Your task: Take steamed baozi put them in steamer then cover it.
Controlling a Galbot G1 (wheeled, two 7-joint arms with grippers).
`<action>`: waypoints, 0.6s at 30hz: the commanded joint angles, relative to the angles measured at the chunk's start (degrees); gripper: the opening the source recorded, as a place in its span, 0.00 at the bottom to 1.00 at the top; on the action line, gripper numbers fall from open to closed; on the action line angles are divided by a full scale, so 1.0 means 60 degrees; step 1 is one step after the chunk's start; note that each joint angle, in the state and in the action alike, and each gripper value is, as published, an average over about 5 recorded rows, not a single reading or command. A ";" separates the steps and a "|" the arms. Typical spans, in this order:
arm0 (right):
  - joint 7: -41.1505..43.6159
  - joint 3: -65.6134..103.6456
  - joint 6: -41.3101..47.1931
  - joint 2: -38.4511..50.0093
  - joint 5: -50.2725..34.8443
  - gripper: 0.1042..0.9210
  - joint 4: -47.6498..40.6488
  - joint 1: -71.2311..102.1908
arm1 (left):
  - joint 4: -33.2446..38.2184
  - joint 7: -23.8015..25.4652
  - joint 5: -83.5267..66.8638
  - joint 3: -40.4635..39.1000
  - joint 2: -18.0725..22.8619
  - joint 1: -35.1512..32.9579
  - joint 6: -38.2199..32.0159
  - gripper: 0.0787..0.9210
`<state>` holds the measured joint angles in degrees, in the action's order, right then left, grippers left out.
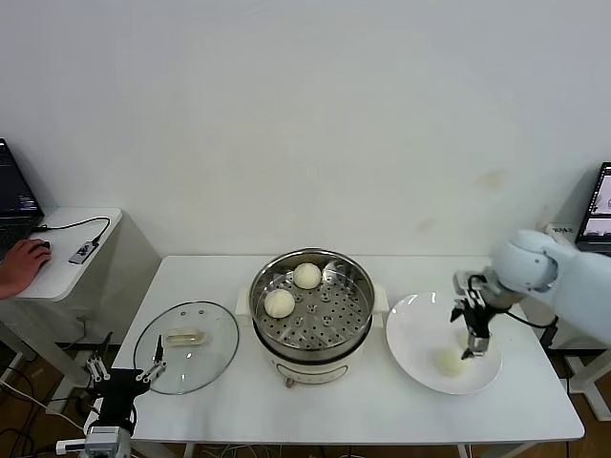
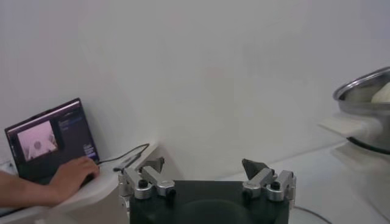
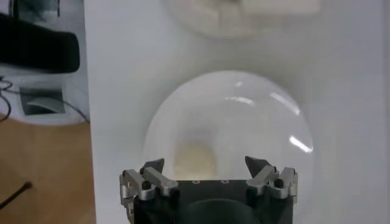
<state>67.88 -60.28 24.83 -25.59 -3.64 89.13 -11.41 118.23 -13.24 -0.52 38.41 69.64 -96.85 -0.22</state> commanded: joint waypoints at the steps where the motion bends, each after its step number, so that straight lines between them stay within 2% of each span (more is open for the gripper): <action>1: 0.0336 0.2023 -0.1132 0.0362 0.1384 0.88 -0.0373 0.2767 | -0.0045 0.0005 0.0040 -0.0027 0.0021 -0.0004 -0.0009 0.88; 18: -0.0757 0.2597 -0.1801 -0.0903 0.2065 0.88 -0.1406 0.3332 | -0.0091 0.0004 0.0032 0.0036 0.0008 -0.0005 -0.0024 0.88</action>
<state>65.18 -47.70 16.36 -28.20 6.33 82.98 4.82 117.80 -13.22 -0.28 38.44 69.72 -96.81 -0.31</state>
